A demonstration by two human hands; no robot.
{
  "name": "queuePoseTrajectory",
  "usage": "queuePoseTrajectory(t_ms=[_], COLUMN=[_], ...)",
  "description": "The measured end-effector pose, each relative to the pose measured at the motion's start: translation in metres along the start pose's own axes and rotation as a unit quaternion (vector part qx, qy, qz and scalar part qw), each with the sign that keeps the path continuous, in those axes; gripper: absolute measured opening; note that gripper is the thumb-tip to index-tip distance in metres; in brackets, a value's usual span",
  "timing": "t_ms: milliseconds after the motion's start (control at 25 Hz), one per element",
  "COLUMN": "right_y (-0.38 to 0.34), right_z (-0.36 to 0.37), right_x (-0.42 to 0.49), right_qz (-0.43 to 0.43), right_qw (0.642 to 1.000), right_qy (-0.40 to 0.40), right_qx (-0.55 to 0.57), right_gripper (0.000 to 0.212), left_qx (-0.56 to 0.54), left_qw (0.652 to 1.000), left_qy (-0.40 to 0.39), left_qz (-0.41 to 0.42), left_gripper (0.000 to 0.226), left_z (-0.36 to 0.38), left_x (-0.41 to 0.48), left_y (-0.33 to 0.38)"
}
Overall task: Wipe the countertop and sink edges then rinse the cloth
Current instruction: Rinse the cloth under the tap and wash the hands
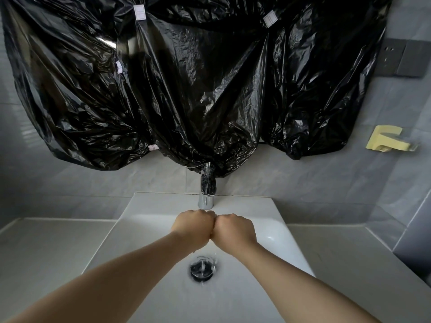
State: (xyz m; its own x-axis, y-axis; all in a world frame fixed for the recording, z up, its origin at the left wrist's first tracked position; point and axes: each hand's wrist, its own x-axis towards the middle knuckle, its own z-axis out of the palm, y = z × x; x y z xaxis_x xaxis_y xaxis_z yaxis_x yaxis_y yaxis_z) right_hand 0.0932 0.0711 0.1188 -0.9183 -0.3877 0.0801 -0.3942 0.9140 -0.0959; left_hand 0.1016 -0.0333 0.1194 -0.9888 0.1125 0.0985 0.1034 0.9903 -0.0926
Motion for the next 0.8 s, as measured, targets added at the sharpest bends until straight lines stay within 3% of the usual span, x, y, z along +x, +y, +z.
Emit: queuePoseTrajectory(t_ms=[120, 200, 280, 320, 360, 400, 440, 480, 520, 560, 640, 720, 800], right_y=[0.008, 0.013, 0.016, 0.016, 0.016, 0.016, 0.014, 0.013, 0.010, 0.007, 0.004, 0.002, 0.000], right_z=[-0.009, -0.015, -0.019, -0.021, -0.022, -0.021, -0.018, -0.014, -0.011, -0.009, -0.002, -0.001, 0.002], right_x=[0.007, 0.007, 0.003, 0.001, -0.001, -0.004, -0.005, -0.007, -0.009, -0.009, -0.006, -0.005, -0.005], right_qz=[0.058, 0.078, 0.089, 0.087, 0.070, 0.041, 0.006, -0.035, -0.062, -0.080, -0.134, -0.201, -0.196], right_qw=[0.988, 0.948, 0.882, 0.851, 0.834, 0.846, 0.884, 0.930, 0.964, 0.978, 0.960, 0.952, 0.962], right_qy=[-0.073, -0.143, -0.173, -0.154, -0.123, -0.082, -0.037, 0.008, 0.062, 0.130, 0.245, 0.230, 0.186], right_qx=[0.120, 0.274, 0.430, 0.495, 0.533, 0.524, 0.465, 0.367, 0.250, 0.145, 0.021, -0.010, -0.035], right_gripper=[0.025, 0.039, 0.062, 0.070, 0.073, 0.073, 0.073, 0.074, 0.074, 0.075, 0.078, 0.085, 0.084], left_qx=[-0.040, -0.012, -0.086, -0.198, -0.347, -0.493, -0.590, -0.642, -0.657, -0.646, -0.579, -0.495, -0.362], left_qw=[0.993, 0.991, 0.996, 0.979, 0.931, 0.853, 0.781, 0.735, 0.718, 0.721, 0.760, 0.806, 0.877], left_qy=[0.055, 0.059, 0.031, -0.002, -0.047, -0.092, -0.124, -0.146, -0.169, -0.202, -0.275, -0.314, -0.304], left_qz=[0.096, 0.121, 0.021, -0.048, -0.107, -0.145, -0.161, -0.163, -0.158, -0.146, -0.109, -0.089, -0.082], left_gripper=[0.047, 0.051, 0.034, 0.025, 0.019, 0.013, 0.009, 0.012, 0.016, 0.019, 0.022, 0.023, 0.026], left_z=[0.008, 0.014, 0.010, 0.006, 0.003, -0.002, -0.008, -0.014, -0.019, -0.024, -0.032, -0.034, -0.035], left_x=[-0.002, -0.004, -0.007, -0.005, -0.002, 0.000, 0.000, 0.000, -0.001, -0.002, -0.005, -0.005, -0.003], left_y=[-0.014, -0.024, -0.028, -0.030, -0.032, -0.032, -0.033, -0.034, -0.036, -0.037, -0.033, -0.027, -0.019])
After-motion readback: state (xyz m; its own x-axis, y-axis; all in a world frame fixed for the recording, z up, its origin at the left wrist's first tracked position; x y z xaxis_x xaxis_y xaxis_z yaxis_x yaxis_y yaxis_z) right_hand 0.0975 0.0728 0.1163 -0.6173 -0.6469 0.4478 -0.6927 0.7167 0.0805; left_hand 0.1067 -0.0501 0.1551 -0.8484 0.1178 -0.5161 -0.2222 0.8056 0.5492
